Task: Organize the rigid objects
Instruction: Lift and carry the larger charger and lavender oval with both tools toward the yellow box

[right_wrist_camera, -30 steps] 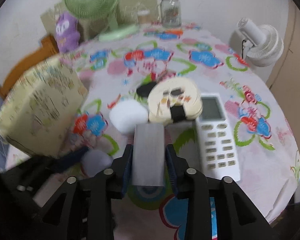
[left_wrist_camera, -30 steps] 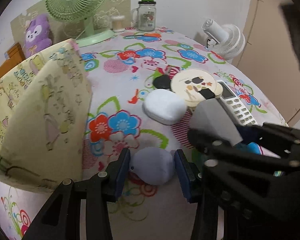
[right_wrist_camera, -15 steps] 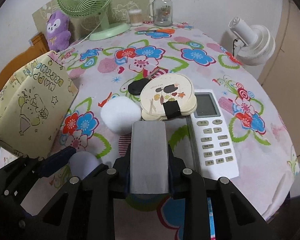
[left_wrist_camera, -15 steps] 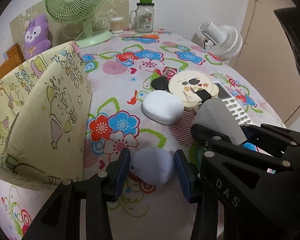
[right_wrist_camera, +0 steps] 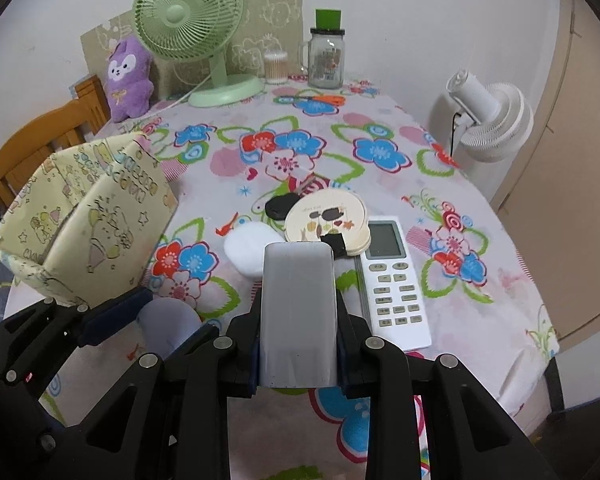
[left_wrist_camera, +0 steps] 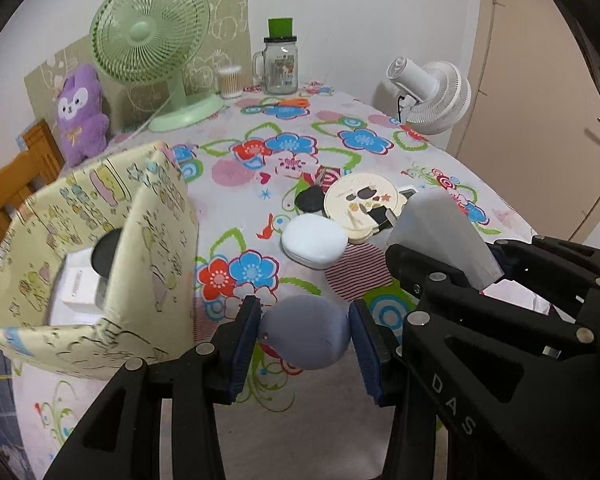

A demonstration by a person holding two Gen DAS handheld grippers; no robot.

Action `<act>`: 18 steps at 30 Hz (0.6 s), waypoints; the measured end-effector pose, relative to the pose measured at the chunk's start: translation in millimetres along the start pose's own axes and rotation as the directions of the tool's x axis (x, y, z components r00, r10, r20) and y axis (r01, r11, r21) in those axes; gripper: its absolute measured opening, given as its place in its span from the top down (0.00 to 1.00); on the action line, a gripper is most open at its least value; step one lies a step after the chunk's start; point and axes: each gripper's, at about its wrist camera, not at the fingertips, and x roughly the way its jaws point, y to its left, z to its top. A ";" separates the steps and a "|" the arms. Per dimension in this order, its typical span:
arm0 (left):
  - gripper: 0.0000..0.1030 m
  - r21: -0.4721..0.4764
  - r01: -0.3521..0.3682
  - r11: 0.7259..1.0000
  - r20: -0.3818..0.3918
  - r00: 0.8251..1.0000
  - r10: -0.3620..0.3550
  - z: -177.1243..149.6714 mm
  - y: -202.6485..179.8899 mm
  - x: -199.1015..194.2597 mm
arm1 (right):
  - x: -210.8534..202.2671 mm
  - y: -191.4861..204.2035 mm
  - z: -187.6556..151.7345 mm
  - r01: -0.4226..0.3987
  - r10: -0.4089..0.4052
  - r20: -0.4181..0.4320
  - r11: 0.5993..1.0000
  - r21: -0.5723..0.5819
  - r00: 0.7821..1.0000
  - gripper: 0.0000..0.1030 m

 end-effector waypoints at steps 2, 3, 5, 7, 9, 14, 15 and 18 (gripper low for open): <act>0.54 0.008 -0.005 1.000 0.008 1.000 0.005 1.5 -0.9 -6.1 | -6.4 0.2 0.9 0.001 -0.001 0.010 1.000 -0.003 1.000 0.71; 0.54 0.012 -0.007 1.000 0.012 1.000 0.007 2.1 -1.5 -9.0 | -9.6 0.3 1.2 0.000 0.000 0.014 1.000 -0.003 1.000 0.71; 0.54 0.020 -0.014 1.000 0.021 1.000 0.014 3.4 -2.1 -15.5 | -16.4 1.0 2.2 0.001 -0.001 0.025 1.000 -0.006 1.000 0.71; 0.54 0.024 -0.017 1.000 0.027 0.999 0.017 4.7 -2.6 -21.5 | -21.9 2.0 3.3 0.002 -0.002 0.032 1.000 -0.008 0.999 0.71; 0.54 0.029 -0.019 0.999 0.033 0.999 0.019 6.0 -3.3 -27.1 | -28.8 3.0 4.8 0.000 0.000 0.041 1.000 -0.008 0.999 0.71; 0.54 0.033 -0.023 0.999 0.044 0.999 0.021 10.8 -0.9 -39.6 | -41.5 5.7 8.8 -0.003 0.003 0.053 1.000 -0.008 0.999 0.71; 0.54 0.032 -0.025 0.999 0.046 0.999 0.023 11.4 0.0 -41.9 | -44.1 6.9 10.2 -0.003 0.003 0.055 1.000 -0.009 0.998 0.71; 0.54 0.032 -0.026 0.999 0.055 0.998 0.025 16.0 4.5 -50.2 | -52.5 11.1 15.3 -0.004 0.004 0.066 1.000 -0.010 0.998 0.71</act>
